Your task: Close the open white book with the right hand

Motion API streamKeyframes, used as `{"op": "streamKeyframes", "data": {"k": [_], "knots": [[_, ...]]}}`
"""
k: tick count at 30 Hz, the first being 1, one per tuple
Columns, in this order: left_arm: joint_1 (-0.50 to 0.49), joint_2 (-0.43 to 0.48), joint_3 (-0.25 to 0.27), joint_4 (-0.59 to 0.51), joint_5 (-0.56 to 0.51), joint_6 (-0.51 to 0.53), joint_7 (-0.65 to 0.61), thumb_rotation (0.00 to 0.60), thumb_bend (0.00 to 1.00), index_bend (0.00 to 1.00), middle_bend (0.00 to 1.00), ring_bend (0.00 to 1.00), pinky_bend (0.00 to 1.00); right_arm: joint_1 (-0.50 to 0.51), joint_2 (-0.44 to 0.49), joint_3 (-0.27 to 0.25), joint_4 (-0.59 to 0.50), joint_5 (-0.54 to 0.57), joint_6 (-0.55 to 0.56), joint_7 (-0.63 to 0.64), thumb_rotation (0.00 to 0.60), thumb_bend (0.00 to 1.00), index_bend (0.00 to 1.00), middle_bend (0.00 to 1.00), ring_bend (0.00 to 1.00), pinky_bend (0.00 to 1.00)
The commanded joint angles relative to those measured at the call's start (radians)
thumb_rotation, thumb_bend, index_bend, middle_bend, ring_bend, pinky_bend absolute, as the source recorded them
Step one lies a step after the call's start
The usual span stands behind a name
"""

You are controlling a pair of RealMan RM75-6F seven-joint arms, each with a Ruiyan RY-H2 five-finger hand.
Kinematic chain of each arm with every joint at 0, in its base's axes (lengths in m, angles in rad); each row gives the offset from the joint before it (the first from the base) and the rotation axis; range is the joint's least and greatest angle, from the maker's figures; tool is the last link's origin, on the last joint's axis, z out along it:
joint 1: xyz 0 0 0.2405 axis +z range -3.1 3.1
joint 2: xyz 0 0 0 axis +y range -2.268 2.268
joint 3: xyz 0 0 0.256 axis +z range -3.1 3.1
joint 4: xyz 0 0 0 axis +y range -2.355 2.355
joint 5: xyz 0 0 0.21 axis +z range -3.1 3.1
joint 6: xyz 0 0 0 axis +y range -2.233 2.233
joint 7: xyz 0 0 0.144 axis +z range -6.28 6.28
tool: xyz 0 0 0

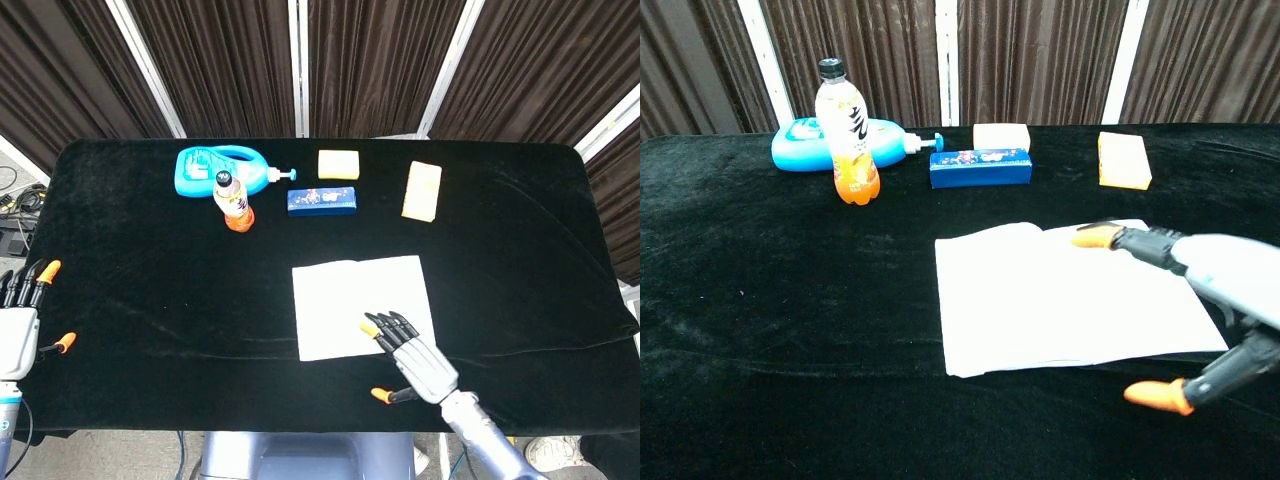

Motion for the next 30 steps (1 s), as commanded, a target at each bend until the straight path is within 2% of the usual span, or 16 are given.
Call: {"op": "streamKeyframes", "data": {"k": [1,11,19,25,30], "knots": [[0.0,0.001,-0.001,-0.001,-0.001,0.001,-0.002,0.6,0.11,0.0,0.0,0.0,0.0,0.006,-0.067,0.01,0.041,0.047,-0.025,-0.019,0.6,0.09,0.0,0.0,0.0,0.0],[-0.002,0.012,-0.01,-0.003,-0.037,-0.018,-0.005,0.6,0.12,0.0,0.0,0.0,0.0,0.021,-0.232,0.072,0.184,0.145,-0.031,-0.042,0.6,0.09,0.0,0.0,0.0,0.0],[-0.005,0.015,-0.015,-0.002,-0.053,-0.027,-0.01,0.6,0.12,0.0,0.0,0.0,0.0,0.032,-0.287,0.073,0.245,0.191,-0.057,-0.045,0.6,0.09,0.0,0.0,0.0,0.0],[-0.008,0.014,-0.015,-0.002,-0.06,-0.033,-0.005,0.6,0.12,0.0,0.0,0.0,0.0,0.038,-0.361,0.095,0.323,0.209,-0.034,-0.032,0.6,0.09,0.0,0.0,0.0,0.0],[-0.01,0.013,-0.017,0.0,-0.068,-0.04,-0.003,0.6,0.12,0.0,0.0,0.0,0.0,0.045,-0.387,0.096,0.357,0.216,-0.037,-0.021,0.6,0.09,0.0,0.0,0.0,0.0]]}}
